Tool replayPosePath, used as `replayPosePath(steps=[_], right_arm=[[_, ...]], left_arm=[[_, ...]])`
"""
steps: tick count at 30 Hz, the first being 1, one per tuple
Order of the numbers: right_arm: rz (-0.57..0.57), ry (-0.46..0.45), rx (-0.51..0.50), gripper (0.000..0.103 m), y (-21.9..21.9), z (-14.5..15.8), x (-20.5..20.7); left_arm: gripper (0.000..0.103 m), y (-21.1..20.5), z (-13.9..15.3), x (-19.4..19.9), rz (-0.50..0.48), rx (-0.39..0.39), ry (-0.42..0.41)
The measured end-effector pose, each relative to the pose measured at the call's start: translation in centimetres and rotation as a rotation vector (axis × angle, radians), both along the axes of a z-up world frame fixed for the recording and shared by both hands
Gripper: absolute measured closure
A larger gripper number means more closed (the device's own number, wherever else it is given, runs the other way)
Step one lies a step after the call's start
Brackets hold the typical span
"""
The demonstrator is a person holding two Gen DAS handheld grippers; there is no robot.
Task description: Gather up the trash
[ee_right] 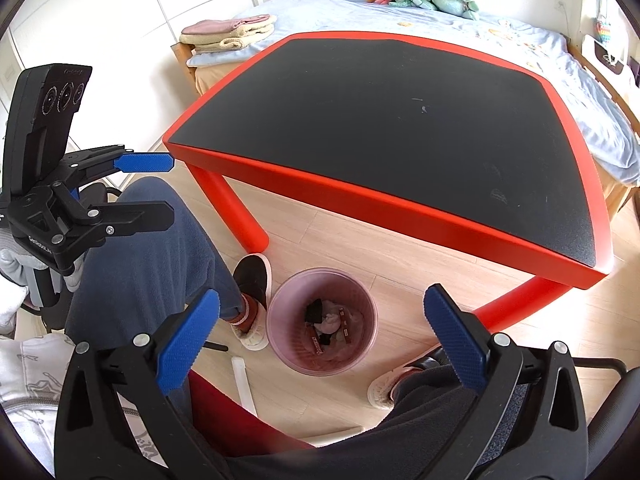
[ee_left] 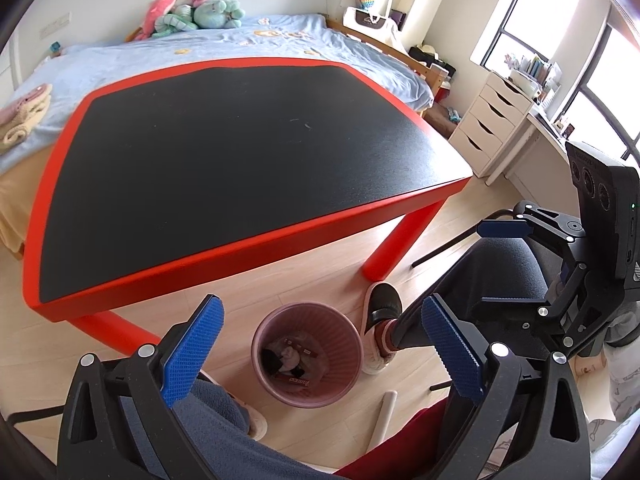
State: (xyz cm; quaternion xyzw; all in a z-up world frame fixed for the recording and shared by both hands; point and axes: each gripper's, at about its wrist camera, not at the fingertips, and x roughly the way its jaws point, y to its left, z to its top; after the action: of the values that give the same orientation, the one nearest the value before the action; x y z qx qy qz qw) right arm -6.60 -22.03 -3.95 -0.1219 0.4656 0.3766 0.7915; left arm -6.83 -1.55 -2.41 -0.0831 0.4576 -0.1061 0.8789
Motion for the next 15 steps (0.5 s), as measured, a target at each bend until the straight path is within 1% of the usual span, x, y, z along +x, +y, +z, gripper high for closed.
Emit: replayPosePath(steps=[4, 8, 11, 15], right_arm=[[-0.016, -0.001, 0.013, 0.003, 0.0, 0.4, 0.4], [-0.040, -0.025, -0.006, 0.003, 0.3, 1.0, 1.1], [-0.055, -0.039, 0.019, 0.003, 0.4, 2.1, 2.0], [-0.079, -0.097, 0.030, 0.003, 1.0, 4.3, 3.3]], left_arm=[[0.008, 0.4, 0.2, -0.1, 0.014, -0.007, -0.008], [0.008, 0.9, 0.7, 0.2, 0.039, -0.002, -0.020], [0.008, 1.5, 1.4, 0.9, 0.058, 0.008, -0.035], [0.008, 2.3, 2.6, 2.1, 0.080, 0.026, -0.077]])
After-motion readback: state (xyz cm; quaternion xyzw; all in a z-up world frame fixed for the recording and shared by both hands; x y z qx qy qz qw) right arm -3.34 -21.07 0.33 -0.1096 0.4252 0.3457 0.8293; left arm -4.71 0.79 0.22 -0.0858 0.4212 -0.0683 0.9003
